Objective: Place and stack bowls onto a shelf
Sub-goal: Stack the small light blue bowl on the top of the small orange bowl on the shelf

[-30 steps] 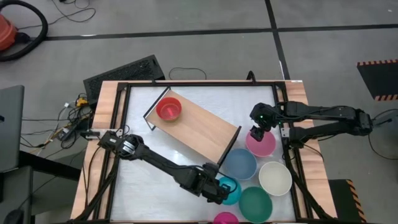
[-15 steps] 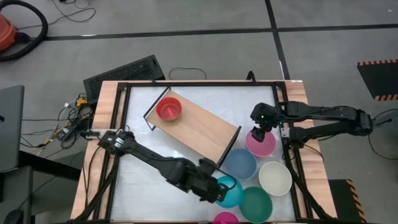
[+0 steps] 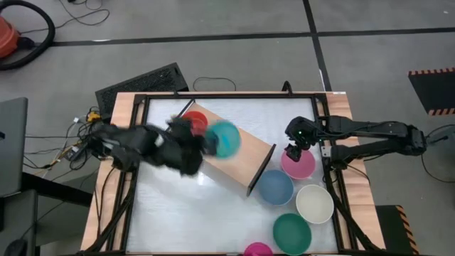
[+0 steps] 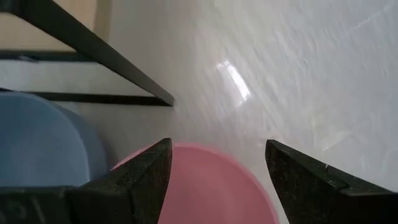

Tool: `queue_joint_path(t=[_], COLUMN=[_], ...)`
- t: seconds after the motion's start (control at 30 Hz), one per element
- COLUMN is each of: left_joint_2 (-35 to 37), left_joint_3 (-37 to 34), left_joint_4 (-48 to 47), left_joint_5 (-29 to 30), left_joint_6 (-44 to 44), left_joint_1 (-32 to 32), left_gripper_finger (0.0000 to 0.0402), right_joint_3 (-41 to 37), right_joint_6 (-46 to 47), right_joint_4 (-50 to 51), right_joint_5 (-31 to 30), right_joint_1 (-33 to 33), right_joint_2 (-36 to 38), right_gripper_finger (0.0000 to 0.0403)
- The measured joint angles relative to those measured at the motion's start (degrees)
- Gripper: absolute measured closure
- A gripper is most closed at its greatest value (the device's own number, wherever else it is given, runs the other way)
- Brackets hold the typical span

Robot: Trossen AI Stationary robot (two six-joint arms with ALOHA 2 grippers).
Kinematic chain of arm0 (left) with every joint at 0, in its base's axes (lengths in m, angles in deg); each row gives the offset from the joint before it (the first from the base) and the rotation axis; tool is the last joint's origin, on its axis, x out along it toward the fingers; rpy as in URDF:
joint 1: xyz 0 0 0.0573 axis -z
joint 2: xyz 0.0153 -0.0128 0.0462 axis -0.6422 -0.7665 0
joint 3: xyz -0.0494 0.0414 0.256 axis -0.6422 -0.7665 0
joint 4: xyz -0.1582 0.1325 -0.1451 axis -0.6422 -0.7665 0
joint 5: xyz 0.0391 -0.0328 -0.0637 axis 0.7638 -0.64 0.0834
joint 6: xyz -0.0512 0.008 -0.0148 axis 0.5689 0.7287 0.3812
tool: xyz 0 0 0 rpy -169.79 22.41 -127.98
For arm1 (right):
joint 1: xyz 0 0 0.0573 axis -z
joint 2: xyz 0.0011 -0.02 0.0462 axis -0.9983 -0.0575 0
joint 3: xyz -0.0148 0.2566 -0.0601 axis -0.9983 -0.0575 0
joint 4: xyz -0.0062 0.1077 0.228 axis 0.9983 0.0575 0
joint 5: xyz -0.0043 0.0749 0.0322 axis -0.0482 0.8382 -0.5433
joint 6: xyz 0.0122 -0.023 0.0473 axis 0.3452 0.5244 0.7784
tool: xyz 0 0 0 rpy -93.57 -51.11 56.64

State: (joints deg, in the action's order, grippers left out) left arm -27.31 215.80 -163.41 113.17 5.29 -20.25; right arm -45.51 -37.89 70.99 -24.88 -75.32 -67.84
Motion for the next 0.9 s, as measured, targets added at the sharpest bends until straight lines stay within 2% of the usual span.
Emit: queue_joint_path(t=[0.07,0.13,0.3,0.5,0.7,0.9], left_joint_2=[2.14,3.78,5.19,8.32,15.2,20.05], left_joint_3=[-0.51,-0.85,-2.59,-12.34,-23.93,-32.97], left_joint_4=[0.17,0.44,-0.04,-0.05,0.27,5.53], left_joint_5=[1.14,-0.38,-10.36,-19.23,-22.33,-24.94], left_joint_6=[-1.3,-6.16,-18.47,-25.23,-24.46,-24.24], left_joint_1=[-3.23,-7.25,-18.27,-28.07,-32.33,-34.08], left_gripper_finger=[0.0401,0.0401,0.0401,0.0401,0.0401,0.0401], right_joint_3=[0.0,0.0,0.0,0.0,0.0,0.0], right_joint_6=[-0.95,-1.76,-2.47,-2.07,-2.97,-4.31], right_joint_4=[-0.35,-0.64,-0.92,-0.86,-0.87,-0.88], right_joint_5=[0.0,-0.04,-0.28,-0.31,-0.31,-0.28], right_joint_1=[0.01,0.01,0.31,2.16,4.7,6.58], right_joint_2=[0.0,0.0,0.0,0.0,0.0,0.0], right_gripper_finger=[0.0117,0.0117,0.0117,0.0117,0.0117,0.0117])
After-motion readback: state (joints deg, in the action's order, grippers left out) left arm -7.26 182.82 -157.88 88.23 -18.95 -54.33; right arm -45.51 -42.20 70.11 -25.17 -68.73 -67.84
